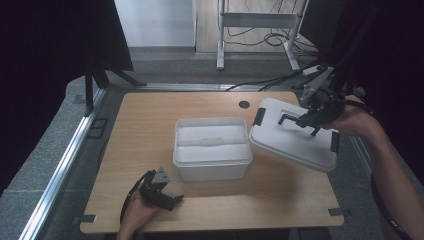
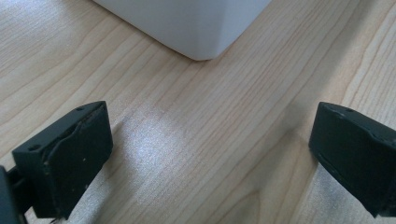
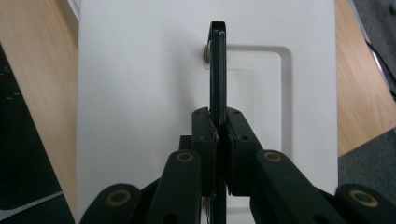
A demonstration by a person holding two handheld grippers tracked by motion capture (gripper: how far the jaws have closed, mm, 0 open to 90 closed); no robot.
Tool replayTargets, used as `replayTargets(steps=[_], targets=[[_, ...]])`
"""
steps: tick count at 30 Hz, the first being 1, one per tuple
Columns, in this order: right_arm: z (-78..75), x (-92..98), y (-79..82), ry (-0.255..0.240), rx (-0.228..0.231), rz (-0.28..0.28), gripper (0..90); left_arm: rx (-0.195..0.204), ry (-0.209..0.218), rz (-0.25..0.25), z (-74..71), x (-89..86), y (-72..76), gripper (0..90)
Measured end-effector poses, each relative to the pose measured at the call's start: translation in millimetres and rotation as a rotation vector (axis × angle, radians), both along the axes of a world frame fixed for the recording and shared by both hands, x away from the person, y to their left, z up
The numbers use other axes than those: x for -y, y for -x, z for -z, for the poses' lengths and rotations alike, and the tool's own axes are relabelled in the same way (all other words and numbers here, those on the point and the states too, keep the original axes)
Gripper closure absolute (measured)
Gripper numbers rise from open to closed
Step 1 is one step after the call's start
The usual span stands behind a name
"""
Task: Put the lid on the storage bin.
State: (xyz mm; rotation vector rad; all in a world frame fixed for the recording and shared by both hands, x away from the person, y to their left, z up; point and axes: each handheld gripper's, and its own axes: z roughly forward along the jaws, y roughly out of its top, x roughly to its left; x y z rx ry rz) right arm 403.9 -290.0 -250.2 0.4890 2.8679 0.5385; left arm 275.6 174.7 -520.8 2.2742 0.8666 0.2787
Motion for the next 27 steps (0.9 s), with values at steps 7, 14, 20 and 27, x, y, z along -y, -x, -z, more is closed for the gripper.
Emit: replayTargets(steps=[7, 14, 20, 27], targets=[[-6.3, -25.9, 0.0, -0.005, -0.003, -0.069, 84.0, 0.001, 0.000, -0.001, 0.0, 0.1, 0.1, 0.0], [-0.7, -64.7, -3.0, -0.005, -0.008, -0.157, 84.0, 0.001, 0.000, -0.001, 0.1, 0.1, 0.1, 0.0], [6.7, -102.3, -6.1, 0.000, -0.017, -0.231, 84.0, 0.001, 0.001, -0.001, 0.1, 0.1, 0.1, 0.0], [15.7, -147.8, -7.5, 0.001, -0.028, -0.319, 84.0, 0.000, 0.002, -0.001, 0.1, 0.1, 0.1, 0.0]])
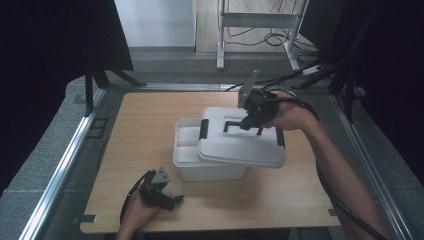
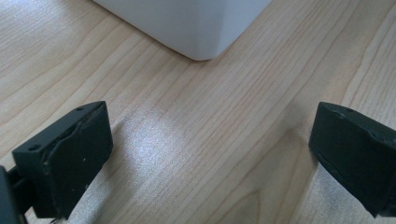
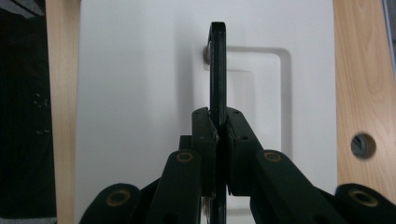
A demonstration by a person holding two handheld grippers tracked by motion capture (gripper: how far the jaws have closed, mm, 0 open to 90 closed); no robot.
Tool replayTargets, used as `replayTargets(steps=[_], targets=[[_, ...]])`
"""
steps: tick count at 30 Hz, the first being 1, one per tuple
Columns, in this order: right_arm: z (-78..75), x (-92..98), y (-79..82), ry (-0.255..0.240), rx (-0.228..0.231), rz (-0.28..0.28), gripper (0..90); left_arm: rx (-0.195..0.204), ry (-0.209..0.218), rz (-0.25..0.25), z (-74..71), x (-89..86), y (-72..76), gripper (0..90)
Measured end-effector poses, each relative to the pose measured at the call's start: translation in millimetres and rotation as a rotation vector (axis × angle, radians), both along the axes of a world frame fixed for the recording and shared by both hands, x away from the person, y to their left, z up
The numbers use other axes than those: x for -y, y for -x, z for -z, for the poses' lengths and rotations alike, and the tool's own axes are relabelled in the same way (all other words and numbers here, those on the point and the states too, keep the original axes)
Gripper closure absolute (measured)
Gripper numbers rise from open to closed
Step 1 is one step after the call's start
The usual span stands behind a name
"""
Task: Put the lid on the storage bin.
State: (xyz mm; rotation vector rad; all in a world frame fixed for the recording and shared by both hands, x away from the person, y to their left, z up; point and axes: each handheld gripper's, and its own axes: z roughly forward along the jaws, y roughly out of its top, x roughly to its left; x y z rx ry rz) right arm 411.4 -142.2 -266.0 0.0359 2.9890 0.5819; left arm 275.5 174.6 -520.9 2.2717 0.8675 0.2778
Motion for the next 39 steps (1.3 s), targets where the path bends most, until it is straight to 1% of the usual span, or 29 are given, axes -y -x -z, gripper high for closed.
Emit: replayTargets(steps=[5, 11, 13, 14, 15, 17, 19, 21, 23, 24, 25, 26, 27, 29, 31, 33, 34, 35, 36, 37, 39], targets=[[9.3, -28.8, -2.9, -0.001, 0.004, -0.054, 84.0, 0.001, -0.002, 0.000, -0.1, -0.1, 0.0, 0.0], [21.6, -60.0, -8.1, 0.003, -0.003, -0.094, 83.9, 0.001, -0.003, -0.002, -0.1, 0.1, 0.2, 0.0], [25.7, -67.9, -9.7, 0.014, -0.005, -0.110, 83.9, 0.001, -0.002, -0.004, 0.0, 0.2, 0.3, 0.0], [28.1, -72.6, -10.9, 0.024, 0.002, -0.113, 83.8, 0.001, -0.002, -0.004, 0.0, 0.2, 0.3, 0.0], [28.3, -73.9, -12.3, 0.026, 0.007, -0.113, 83.8, 0.002, -0.001, -0.005, 0.0, 0.3, 0.4, 0.0], [29.3, -76.2, -16.2, 0.014, 0.016, -0.099, 83.8, 0.000, 0.000, -0.005, 0.0, 0.3, 0.4, 0.0], [33.0, -79.5, -18.8, 0.023, 0.006, -0.098, 83.8, -0.001, 0.000, -0.004, 0.0, 0.3, 0.4, 0.0], [37.3, -83.4, -18.3, 0.021, -0.014, -0.119, 83.8, 0.000, 0.000, -0.004, 0.0, 0.3, 0.4, 0.0], [41.4, -87.8, -17.4, 0.021, -0.018, -0.132, 83.7, 0.000, -0.002, -0.003, -0.1, 0.2, 0.4, 0.0], [41.9, -89.0, -17.6, 0.024, -0.018, -0.129, 83.7, -0.001, 0.003, -0.006, 0.1, 0.5, 0.6, 0.0], [41.9, -89.8, -18.8, 0.025, -0.018, -0.125, 83.7, 0.000, -0.002, -0.004, -0.1, 0.2, 0.4, 0.0], [42.4, -90.4, -19.8, 0.037, -0.014, -0.123, 83.7, -0.001, -0.001, -0.004, -0.1, 0.3, 0.5, 0.0], [44.8, -91.5, -20.6, 0.064, -0.005, -0.111, 83.6, -0.001, -0.001, -0.004, -0.1, 0.3, 0.5, 0.0], [48.9, -92.7, -21.7, 0.086, 0.004, -0.103, 83.5, -0.001, -0.001, -0.004, -0.1, 0.3, 0.5, 0.0], [51.1, -92.8, -23.5, 0.071, -0.013, -0.097, 83.5, -0.001, -0.001, -0.004, -0.1, 0.3, 0.5, 0.0], [52.6, -94.2, -19.7, 0.075, -0.012, -0.107, 83.1, -0.001, -0.001, -0.004, -0.1, 0.3, 0.5, 0.0], [52.7, -93.7, -20.1, 0.068, -0.005, -0.110, 83.5, -0.001, -0.001, -0.004, -0.1, 0.3, 0.5, 0.0], [52.3, -92.3, -22.8, 0.064, -0.005, -0.085, 82.9, -0.001, -0.001, -0.004, -0.1, 0.3, 0.5, 0.0], [52.5, -91.3, -24.7, 0.059, -0.016, -0.068, 83.0, 0.000, -0.001, -0.005, -0.1, 0.3, 0.6, 0.0], [54.0, -91.0, -25.2, 0.052, -0.036, -0.076, 82.8, 0.000, -0.001, -0.005, -0.1, 0.3, 0.7, 0.0], [57.1, -92.2, -19.3, 0.059, -0.044, -0.116, 81.0, -0.001, -0.001, -0.006, -0.1, 0.4, 0.6, 0.0]])
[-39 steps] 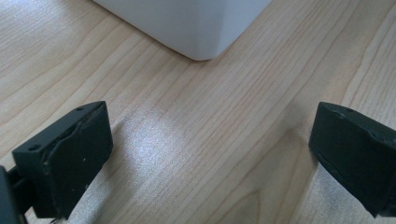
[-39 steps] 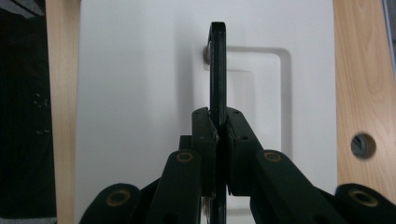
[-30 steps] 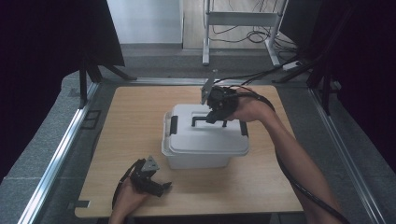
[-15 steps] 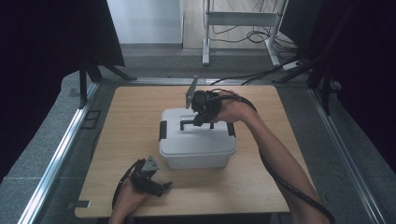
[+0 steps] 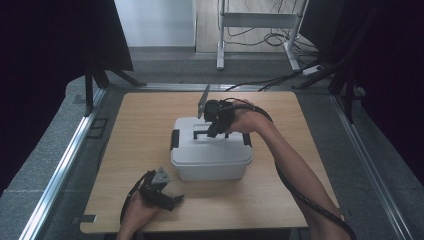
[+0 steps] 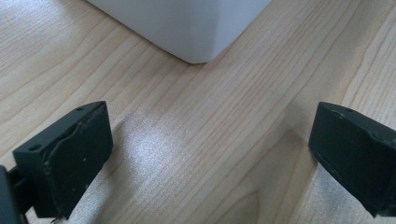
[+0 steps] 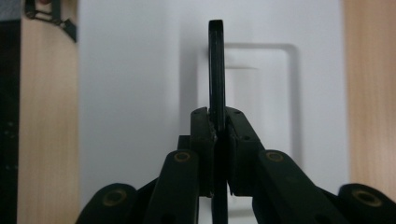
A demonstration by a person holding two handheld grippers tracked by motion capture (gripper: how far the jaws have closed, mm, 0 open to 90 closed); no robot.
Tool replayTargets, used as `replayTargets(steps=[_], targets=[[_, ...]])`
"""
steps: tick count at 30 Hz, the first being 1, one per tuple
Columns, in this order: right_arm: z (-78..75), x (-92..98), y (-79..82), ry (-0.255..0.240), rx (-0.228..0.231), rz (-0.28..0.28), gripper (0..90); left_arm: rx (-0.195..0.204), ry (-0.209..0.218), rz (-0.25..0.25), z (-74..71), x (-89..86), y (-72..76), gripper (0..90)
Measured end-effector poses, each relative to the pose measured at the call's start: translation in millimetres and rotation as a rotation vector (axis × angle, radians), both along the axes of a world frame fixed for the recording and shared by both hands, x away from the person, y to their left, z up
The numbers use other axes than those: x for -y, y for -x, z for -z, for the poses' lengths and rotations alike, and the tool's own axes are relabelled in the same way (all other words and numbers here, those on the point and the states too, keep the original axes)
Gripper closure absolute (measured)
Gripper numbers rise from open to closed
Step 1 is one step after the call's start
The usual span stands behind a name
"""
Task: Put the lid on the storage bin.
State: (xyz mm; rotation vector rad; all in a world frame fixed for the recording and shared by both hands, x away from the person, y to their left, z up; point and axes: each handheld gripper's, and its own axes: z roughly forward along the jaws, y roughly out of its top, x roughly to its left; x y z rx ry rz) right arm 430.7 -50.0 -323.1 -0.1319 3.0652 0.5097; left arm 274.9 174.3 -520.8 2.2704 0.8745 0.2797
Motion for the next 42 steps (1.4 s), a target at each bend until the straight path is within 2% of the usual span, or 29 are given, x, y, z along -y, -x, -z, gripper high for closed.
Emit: replayTargets(steps=[2, 3, 4, 8, 12, 17, 22, 28, 35, 38, 42], targets=[[0.5, 1.1, 2.0, -0.006, 0.001, 0.004, 80.0, 0.000, 0.000, 0.000, 0.0, 0.0, 0.0, 0.0], [0.4, 2.4, 2.2, -0.011, 0.008, 0.007, 75.2, 0.000, 0.000, 0.000, 0.0, 0.0, 0.1, 0.0], [0.3, 4.0, 2.5, -0.021, 0.009, 0.012, 66.2, 0.000, 0.000, -0.001, 0.0, 0.1, 0.2, 0.0], [-5.3, 13.2, 5.0, -0.067, 0.028, 0.036, 46.7, 0.002, -0.001, -0.003, 0.0, 0.2, 0.3, 0.0], [-12.2, 27.5, 8.5, -0.106, 0.060, 0.099, 35.1, 0.002, -0.001, -0.003, 0.0, 0.2, 0.3, 0.0], [-16.4, 49.1, 12.9, -0.161, 0.086, 0.162, 26.2, 0.000, 0.000, -0.003, 0.0, 0.1, 0.3, 0.0], [-17.5, 79.1, 16.7, -0.211, 0.096, 0.262, 17.3, 0.002, -0.001, -0.005, 0.0, 0.2, 0.4, 0.0], [-13.2, 117.7, 24.6, -0.278, 0.105, 0.365, 13.3, 0.002, 0.001, -0.010, 0.1, 0.5, 0.6, 0.0], [4.9, 163.5, 41.9, -0.376, 0.128, 0.483, 12.8, 0.002, -0.001, -0.009, 0.0, 0.4, 0.6, 0.0], [21.6, 181.9, 50.3, -0.406, 0.124, 0.530, 12.7, 0.002, -0.001, -0.011, 0.0, 0.5, 0.7, 0.0], [55.1, 204.0, 61.0, -0.421, 0.126, 0.593, 12.7, 0.003, 0.000, -0.013, 0.1, 0.6, 0.8, 0.0]])
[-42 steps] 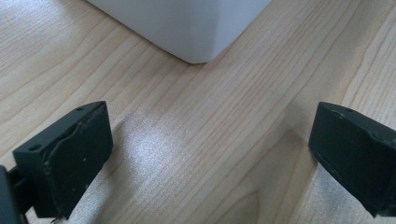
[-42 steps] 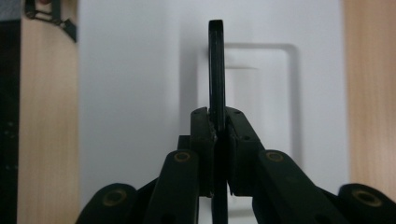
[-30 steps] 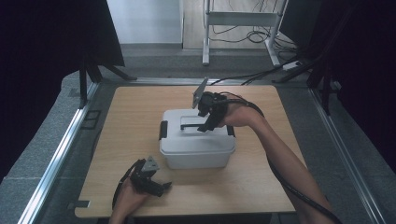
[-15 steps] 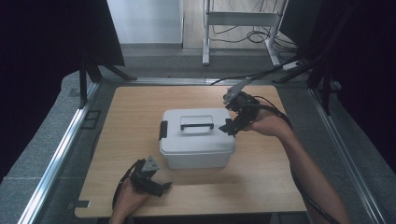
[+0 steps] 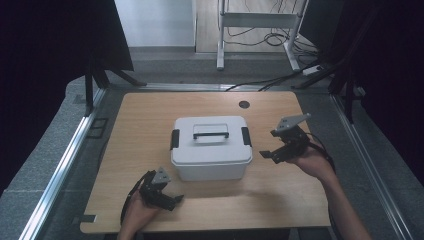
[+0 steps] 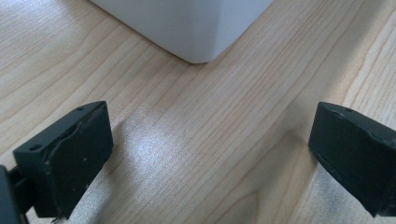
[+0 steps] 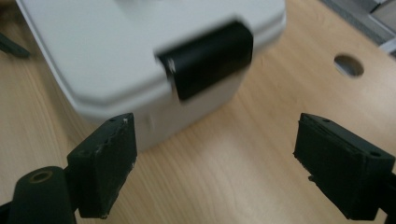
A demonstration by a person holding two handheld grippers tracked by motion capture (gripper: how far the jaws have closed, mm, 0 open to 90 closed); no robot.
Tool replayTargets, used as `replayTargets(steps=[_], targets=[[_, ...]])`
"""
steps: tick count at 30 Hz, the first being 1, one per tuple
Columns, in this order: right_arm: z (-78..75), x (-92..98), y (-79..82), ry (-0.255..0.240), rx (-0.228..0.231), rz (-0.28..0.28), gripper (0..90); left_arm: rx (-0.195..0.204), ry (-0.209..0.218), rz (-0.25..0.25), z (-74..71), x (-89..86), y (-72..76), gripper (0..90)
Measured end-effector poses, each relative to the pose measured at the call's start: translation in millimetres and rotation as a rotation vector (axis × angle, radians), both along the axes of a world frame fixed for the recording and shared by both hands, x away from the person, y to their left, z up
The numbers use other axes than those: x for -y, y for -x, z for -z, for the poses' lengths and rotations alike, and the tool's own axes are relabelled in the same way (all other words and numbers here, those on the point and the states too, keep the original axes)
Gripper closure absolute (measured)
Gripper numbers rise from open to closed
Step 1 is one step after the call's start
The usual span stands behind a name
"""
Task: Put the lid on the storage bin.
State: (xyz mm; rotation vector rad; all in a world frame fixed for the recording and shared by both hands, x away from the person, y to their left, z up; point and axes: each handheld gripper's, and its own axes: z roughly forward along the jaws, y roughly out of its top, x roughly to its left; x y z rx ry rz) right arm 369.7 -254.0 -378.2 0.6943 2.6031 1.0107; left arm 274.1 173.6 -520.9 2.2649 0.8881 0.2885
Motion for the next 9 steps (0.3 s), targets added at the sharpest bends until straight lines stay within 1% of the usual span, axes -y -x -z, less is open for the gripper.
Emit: replayTargets(steps=[2, 5, 6, 9], targets=[[17.6, 9.0, 4.0, -0.012, 0.001, 0.027, 12.5, 0.000, -0.001, 0.000, -0.1, 0.0, 0.0, 0.0], [41.6, 19.2, 9.0, -0.026, -0.013, 0.063, 12.5, 0.000, -0.003, 0.001, -0.1, -0.1, 0.0, 0.0], [51.6, 23.4, 11.2, -0.027, -0.014, 0.079, 12.5, 0.000, -0.003, 0.001, -0.1, -0.1, 0.0, 0.1], [70.9, 30.9, 15.6, -0.051, -0.027, 0.115, 12.5, 0.000, 0.000, -0.005, -0.1, -0.1, 0.3, 0.2]])
